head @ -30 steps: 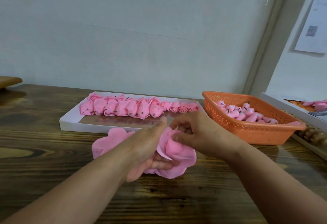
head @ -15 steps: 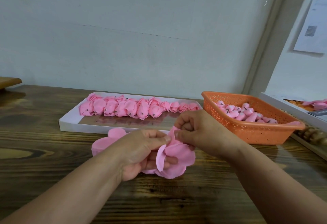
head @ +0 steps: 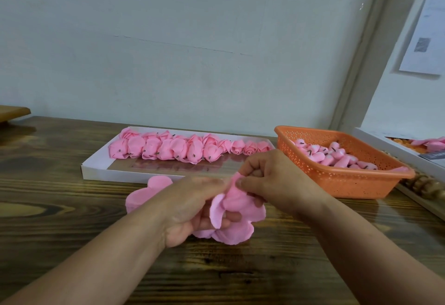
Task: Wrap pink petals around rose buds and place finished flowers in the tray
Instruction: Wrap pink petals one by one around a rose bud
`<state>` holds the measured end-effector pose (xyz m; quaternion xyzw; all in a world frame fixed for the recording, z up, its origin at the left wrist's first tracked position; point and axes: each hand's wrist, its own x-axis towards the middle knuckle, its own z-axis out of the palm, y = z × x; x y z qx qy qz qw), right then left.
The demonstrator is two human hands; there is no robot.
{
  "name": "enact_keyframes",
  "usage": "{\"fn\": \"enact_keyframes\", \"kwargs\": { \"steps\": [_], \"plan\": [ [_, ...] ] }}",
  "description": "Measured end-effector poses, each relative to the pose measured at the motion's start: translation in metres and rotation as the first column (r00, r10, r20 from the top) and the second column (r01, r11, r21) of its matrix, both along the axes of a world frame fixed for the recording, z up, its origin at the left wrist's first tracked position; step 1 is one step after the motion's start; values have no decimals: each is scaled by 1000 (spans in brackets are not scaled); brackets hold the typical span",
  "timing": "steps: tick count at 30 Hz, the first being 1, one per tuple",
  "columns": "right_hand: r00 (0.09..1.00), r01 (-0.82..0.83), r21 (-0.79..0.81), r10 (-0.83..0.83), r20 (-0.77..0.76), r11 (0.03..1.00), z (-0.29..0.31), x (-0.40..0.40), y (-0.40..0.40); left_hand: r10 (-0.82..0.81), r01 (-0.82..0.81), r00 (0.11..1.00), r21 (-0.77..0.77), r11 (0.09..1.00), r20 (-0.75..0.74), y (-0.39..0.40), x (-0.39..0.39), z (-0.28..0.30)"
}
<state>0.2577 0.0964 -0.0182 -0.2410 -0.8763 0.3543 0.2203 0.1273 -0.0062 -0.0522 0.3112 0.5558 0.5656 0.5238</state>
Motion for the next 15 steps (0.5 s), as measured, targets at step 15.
{"fn": "enact_keyframes", "kwargs": {
  "steps": [15],
  "plan": [
    [994,-76,234,55,93,969,-4,-2,-9,90,-91,995,17,996,41,-11,4,-7]
  ]
}}
